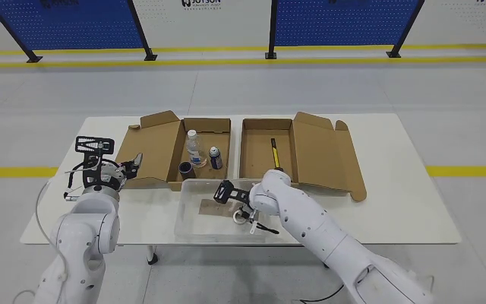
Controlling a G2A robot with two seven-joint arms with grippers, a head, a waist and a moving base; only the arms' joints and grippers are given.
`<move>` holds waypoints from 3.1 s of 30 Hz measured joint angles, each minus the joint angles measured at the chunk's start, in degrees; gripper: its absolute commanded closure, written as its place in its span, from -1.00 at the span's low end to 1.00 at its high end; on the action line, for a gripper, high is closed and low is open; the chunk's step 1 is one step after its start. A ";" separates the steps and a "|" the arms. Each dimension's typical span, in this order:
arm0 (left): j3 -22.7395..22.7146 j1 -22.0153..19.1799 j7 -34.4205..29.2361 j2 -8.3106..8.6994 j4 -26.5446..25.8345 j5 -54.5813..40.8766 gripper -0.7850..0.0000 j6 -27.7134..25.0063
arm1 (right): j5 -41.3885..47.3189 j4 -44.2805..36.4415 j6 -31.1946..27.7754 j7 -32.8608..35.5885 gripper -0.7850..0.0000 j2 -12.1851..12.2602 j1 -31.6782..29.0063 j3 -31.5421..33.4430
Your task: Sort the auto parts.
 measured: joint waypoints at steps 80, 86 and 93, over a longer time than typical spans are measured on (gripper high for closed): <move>0.00 0.00 0.00 0.00 0.00 0.00 -1.00 0.00 | 63.24 -13.65 -0.21 5.64 1.00 6.52 -15.73 28.35; 0.00 0.00 0.00 0.00 0.00 0.00 -1.00 0.00 | 63.09 -12.89 -0.26 4.74 1.00 6.94 -14.83 27.96; 0.00 0.00 0.00 0.00 0.00 0.00 -1.00 0.00 | 56.16 -14.87 0.88 1.13 1.00 7.89 -13.74 28.71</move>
